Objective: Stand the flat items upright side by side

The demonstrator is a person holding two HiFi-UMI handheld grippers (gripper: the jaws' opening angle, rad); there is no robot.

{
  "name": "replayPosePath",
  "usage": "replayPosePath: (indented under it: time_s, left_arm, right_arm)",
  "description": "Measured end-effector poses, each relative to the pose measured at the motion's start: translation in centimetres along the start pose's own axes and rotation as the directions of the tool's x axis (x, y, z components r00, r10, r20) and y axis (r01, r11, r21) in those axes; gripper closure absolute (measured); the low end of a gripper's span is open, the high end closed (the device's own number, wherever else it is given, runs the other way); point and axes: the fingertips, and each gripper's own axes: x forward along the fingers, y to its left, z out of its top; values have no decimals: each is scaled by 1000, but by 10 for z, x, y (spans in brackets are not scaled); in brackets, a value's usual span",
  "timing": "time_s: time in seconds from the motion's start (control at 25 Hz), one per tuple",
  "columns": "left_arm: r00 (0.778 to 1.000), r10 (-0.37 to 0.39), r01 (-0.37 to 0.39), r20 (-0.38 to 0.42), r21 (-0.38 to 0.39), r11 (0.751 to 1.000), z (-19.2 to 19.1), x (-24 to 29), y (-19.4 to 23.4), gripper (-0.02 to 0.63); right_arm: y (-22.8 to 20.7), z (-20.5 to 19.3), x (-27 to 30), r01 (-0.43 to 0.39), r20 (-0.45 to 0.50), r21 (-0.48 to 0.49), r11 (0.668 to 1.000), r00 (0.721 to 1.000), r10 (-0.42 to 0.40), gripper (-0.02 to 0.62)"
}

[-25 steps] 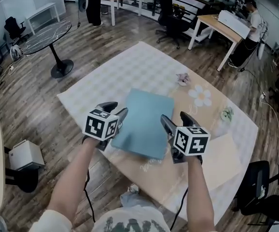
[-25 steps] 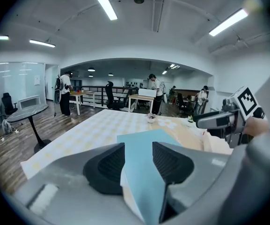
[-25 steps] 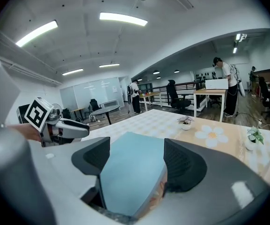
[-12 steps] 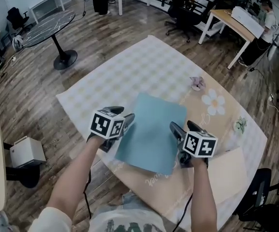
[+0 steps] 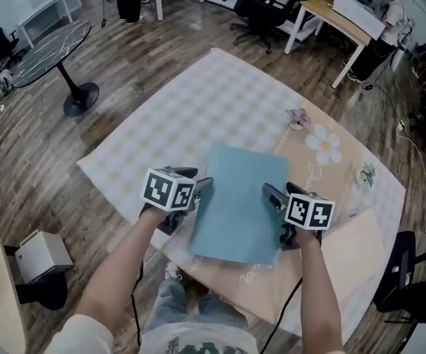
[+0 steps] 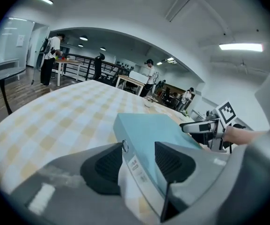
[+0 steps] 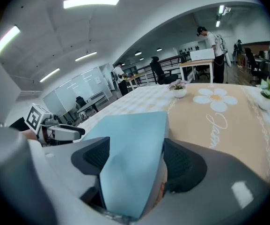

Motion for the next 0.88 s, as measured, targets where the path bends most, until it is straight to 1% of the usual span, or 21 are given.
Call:
replayPosePath:
  time_s: [0.12, 0.24, 0.36, 0.48, 0.6, 0.76, 0.88]
  left_arm:
    - [998, -59, 59, -29, -22, 998, 0, 12, 4, 376]
    - [991, -121, 118, -49, -54, 992, 2, 20, 8, 374]
    - [982, -175, 168, -73, -89, 982, 1, 23, 9, 375]
    - [973, -209, 197, -99, -120, 973, -2, 30, 2, 374]
    - [960, -251, 228, -125, -172, 958, -5, 35, 1, 371]
    - [949, -278, 246, -146, -205, 947, -4, 39, 2, 369]
    - [946, -285, 246, -153, -227, 942, -3, 43, 3, 367]
  right_arm:
    - [-7, -6, 6, 22, -13, 65, 998, 1000, -21, 238]
    - [-9, -11, 11, 39, -34, 93, 995, 999, -36, 230]
    - [-7, -13, 14, 16, -43, 149, 989, 999, -10, 229]
    - [-10, -16, 14, -7, -62, 172, 985, 998, 18, 241]
    - [-12, -17, 15, -16, -76, 178, 984, 997, 30, 230]
    - [-12, -17, 18, 10, -65, 183, 983, 998, 2, 225]
    - [-13, -16, 20, 27, -50, 190, 981, 999, -18, 229]
